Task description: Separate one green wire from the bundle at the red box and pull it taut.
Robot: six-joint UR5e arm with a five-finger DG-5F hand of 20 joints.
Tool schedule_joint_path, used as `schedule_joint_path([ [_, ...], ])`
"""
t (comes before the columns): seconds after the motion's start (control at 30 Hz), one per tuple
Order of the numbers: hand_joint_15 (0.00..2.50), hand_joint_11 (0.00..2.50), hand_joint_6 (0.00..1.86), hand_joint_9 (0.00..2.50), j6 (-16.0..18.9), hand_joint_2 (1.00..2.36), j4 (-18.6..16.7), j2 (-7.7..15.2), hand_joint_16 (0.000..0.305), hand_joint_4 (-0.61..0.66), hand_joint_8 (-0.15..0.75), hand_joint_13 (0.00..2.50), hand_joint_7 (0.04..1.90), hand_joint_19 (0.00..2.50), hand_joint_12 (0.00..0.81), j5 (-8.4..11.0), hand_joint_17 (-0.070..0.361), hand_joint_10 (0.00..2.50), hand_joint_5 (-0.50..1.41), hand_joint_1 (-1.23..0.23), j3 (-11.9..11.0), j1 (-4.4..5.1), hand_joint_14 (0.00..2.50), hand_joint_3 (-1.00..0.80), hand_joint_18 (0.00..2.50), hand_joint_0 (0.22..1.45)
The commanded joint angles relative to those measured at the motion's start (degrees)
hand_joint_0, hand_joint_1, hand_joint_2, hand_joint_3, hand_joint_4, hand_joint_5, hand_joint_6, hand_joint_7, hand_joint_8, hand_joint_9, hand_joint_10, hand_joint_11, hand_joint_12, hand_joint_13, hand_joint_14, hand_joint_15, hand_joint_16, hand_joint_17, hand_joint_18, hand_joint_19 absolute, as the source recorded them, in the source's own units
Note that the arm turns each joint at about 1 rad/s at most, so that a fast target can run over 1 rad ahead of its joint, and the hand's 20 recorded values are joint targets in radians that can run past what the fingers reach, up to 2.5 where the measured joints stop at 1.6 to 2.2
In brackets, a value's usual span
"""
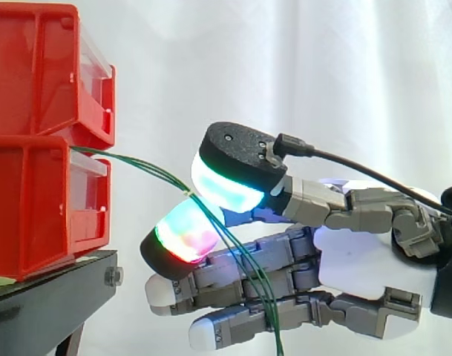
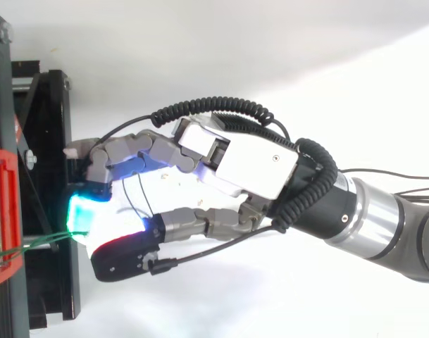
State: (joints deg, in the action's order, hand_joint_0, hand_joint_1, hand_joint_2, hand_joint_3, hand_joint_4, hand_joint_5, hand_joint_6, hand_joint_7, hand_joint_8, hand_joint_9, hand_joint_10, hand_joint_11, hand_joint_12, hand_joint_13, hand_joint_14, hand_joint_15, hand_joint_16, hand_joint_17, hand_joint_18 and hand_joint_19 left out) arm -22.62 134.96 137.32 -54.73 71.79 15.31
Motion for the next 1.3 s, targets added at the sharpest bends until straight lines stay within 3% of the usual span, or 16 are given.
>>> schedule_joint_path([
  [0.0,0.16,0.33,0.57,0.69,-0.58,1.0,-0.57,0.58,0.056,0.24,0.344,0.58,1.21,0.31,0.376,0.5,0.126,0.01,-0.14,-0.51,-0.34,0.25,0.0,-0.49,0.7,0.52],
  [0.17,0.18,0.32,0.5,0.69,1.09,1.0,-0.84,3.39,0.056,0.26,0.346,0.6,1.24,0.32,0.374,0.41,0.126,0.01,-0.13,-0.51,-3.24,-0.01,0.0,-0.49,0.71,0.52],
  [0.3,0.19,0.33,0.5,0.71,4.95,1.0,1.27,5.68,0.056,0.27,0.344,0.63,1.21,0.31,0.375,0.32,0.126,0.01,-0.13,-0.52,-6.58,-0.1,0.01,-0.48,0.73,0.52],
  [0.43,0.21,0.33,0.5,0.73,6.27,1.0,3.12,5.59,0.055,0.27,0.344,0.66,1.21,0.32,0.374,0.15,0.125,0.01,-0.13,-0.52,-6.49,-0.19,0.01,-0.47,0.74,0.52],
  [1.0,0.22,0.33,0.5,0.71,11.54,1.0,3.64,5.5,0.058,0.27,0.346,0.69,1.17,0.33,0.384,-0.91,0.13,0.01,-0.15,-0.51,-6.49,-0.8,0.01,-0.5,0.77,0.49],
  [1.27,0.23,0.33,0.5,0.69,13.48,1.0,6.72,5.06,0.061,0.27,0.35,0.7,1.15,0.33,0.395,-1.0,0.137,0.01,-0.15,-0.52,-6.49,-1.15,0.01,-0.5,0.79,0.46],
])
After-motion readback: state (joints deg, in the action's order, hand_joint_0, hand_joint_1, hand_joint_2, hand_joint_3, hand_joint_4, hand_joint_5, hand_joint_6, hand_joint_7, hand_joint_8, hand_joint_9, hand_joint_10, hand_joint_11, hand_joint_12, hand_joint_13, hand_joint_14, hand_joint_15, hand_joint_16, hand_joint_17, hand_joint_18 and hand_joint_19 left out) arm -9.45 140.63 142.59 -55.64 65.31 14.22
